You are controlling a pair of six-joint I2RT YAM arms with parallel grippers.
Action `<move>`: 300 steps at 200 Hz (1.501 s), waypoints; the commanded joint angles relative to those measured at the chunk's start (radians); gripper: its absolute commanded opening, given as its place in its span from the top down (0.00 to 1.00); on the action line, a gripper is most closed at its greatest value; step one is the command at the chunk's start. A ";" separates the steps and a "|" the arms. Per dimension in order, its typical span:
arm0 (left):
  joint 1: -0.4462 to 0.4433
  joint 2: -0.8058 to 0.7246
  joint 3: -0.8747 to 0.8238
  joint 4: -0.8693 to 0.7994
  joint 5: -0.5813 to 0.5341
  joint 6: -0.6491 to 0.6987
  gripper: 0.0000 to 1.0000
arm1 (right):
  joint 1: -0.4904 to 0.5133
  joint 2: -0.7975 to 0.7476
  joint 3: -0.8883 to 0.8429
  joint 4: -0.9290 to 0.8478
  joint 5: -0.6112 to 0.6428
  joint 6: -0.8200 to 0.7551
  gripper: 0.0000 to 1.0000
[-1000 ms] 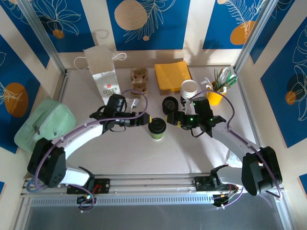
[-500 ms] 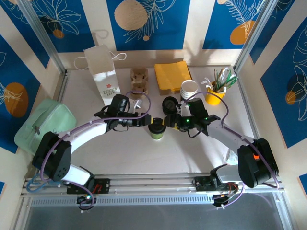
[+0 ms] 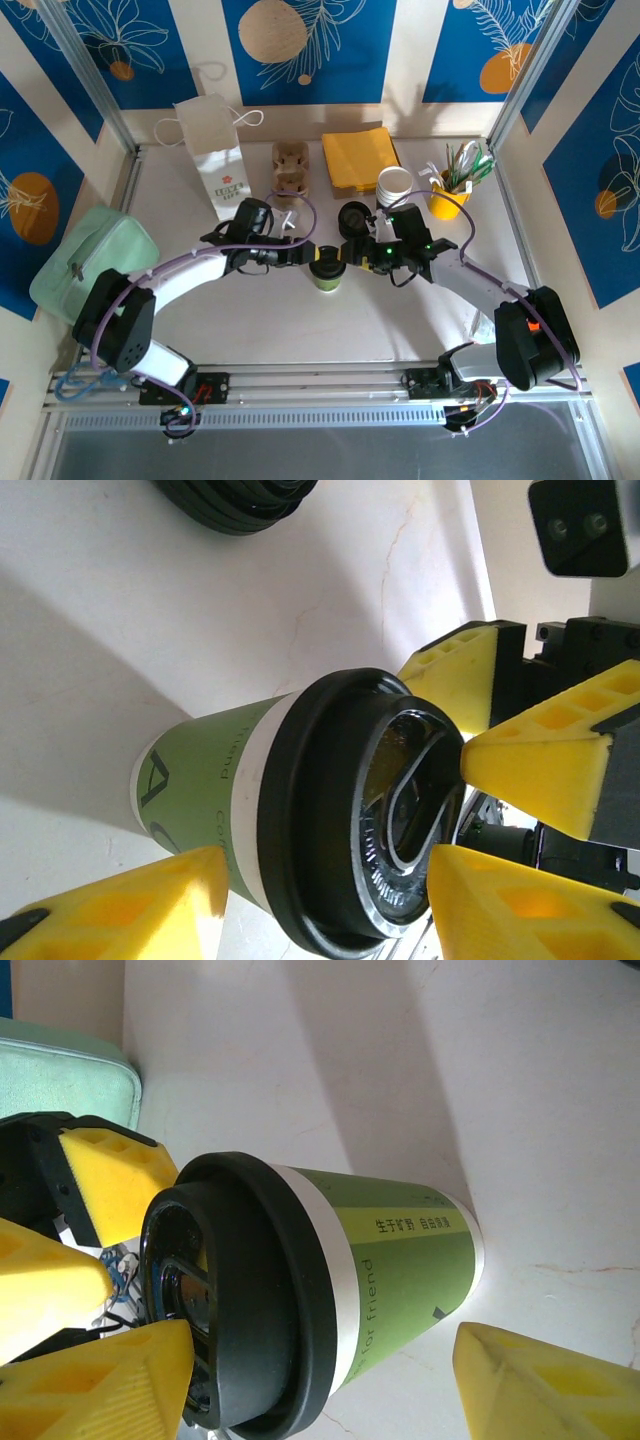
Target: Pack the takeout coffee
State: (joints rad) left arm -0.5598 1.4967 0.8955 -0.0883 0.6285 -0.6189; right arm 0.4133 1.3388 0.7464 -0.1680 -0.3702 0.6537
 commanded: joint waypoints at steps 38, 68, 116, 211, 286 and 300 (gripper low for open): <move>-0.012 0.025 0.013 0.000 0.011 0.033 0.50 | 0.007 0.017 0.026 -0.019 0.020 -0.025 0.31; -0.011 0.037 0.008 -0.008 -0.002 0.037 0.53 | 0.007 0.030 0.024 -0.032 0.040 -0.027 0.32; -0.012 0.059 -0.002 -0.024 -0.022 0.025 0.60 | 0.007 0.035 0.013 -0.042 0.046 -0.023 0.32; -0.017 0.091 -0.004 -0.141 -0.137 0.053 0.65 | -0.010 0.092 -0.037 -0.040 0.060 -0.012 0.34; -0.041 0.039 0.020 -0.139 -0.120 0.067 0.64 | -0.011 0.052 -0.043 -0.053 0.069 -0.014 0.34; -0.059 0.039 0.034 -0.126 -0.112 0.062 0.64 | -0.010 0.042 -0.035 -0.046 0.061 -0.009 0.34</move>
State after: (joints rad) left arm -0.5858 1.5303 0.9176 -0.1204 0.5713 -0.5877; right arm 0.4122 1.3895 0.7368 -0.1280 -0.3660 0.6540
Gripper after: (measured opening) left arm 0.358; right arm 0.659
